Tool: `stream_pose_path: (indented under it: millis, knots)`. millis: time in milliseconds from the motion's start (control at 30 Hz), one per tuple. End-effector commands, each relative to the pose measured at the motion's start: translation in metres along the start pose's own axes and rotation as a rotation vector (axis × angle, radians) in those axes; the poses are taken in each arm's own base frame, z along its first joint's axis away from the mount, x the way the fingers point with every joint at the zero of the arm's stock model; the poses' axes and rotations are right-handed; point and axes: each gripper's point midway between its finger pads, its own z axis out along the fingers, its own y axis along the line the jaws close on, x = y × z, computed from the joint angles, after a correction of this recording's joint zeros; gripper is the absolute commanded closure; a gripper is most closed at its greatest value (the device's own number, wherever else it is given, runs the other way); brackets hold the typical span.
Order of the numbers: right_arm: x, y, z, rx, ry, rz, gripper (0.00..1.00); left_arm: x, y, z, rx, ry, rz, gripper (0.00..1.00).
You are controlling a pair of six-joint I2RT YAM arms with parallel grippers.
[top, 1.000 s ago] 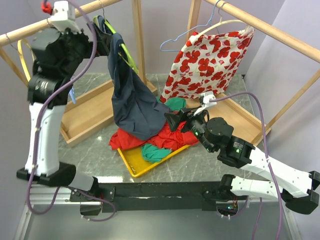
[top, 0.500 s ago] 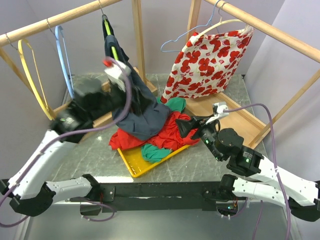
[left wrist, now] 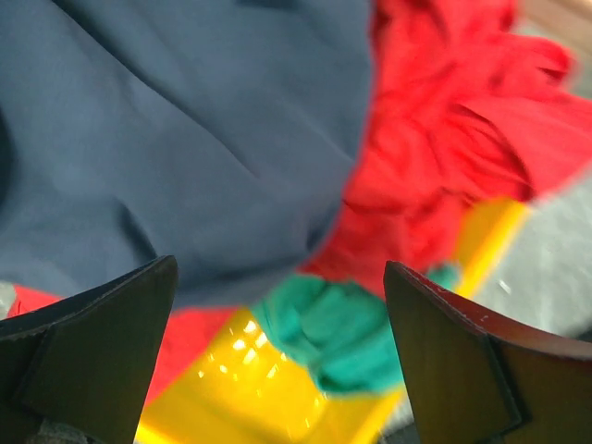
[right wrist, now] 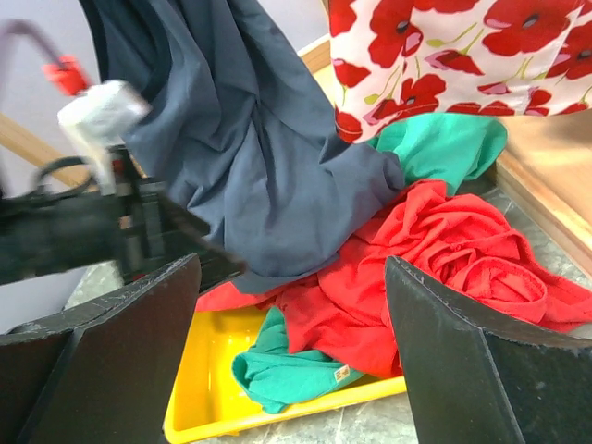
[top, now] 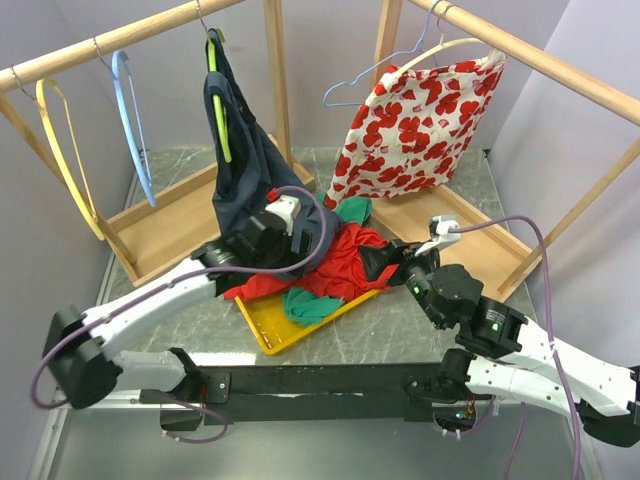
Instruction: Place the tank top on the hanger
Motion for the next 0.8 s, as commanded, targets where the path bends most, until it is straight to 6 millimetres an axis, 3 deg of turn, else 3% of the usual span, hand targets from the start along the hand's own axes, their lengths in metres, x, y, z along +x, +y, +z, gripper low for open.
stream_pose_path:
  millis: [0,233,267,367,400,467,500,533,700,767]
  knots:
    - [-0.001,0.002,0.002,0.009,0.0,0.019,0.12,-0.019,0.013,0.027,-0.129,-0.083,-0.029,0.03]
    - [0.001,0.0,0.001,0.012,0.004,0.021,0.12,-0.007,0.026,0.06,-0.232,-0.049,-0.017,0.15]
    - [0.0,-0.001,0.001,0.018,0.0,0.02,0.12,-0.012,0.025,0.06,-0.236,-0.061,-0.02,0.17]
    - [-0.003,-0.001,0.001,0.019,-0.006,0.016,0.12,-0.028,0.021,0.058,-0.226,-0.107,-0.036,0.3]
    - [-0.005,0.0,0.001,0.017,-0.009,0.015,0.12,-0.033,0.019,0.058,-0.223,-0.12,-0.042,0.43]
    - [-0.006,0.001,0.0,0.012,-0.012,0.016,0.12,-0.046,0.02,0.054,-0.239,-0.152,-0.05,0.53]
    - [-0.006,0.001,0.001,0.012,-0.012,0.016,0.12,-0.051,0.021,0.053,-0.242,-0.162,-0.054,0.71]
    - [-0.006,0.001,0.001,0.012,-0.012,0.016,0.12,-0.059,0.021,0.051,-0.245,-0.175,-0.057,0.77]
    - [-0.007,0.003,0.0,0.003,-0.008,0.024,0.12,-0.082,0.03,0.04,-0.266,-0.224,-0.084,0.88]
    - [-0.006,0.003,0.0,0.001,-0.01,0.028,0.12,-0.095,0.036,0.03,-0.281,-0.271,-0.12,0.98]
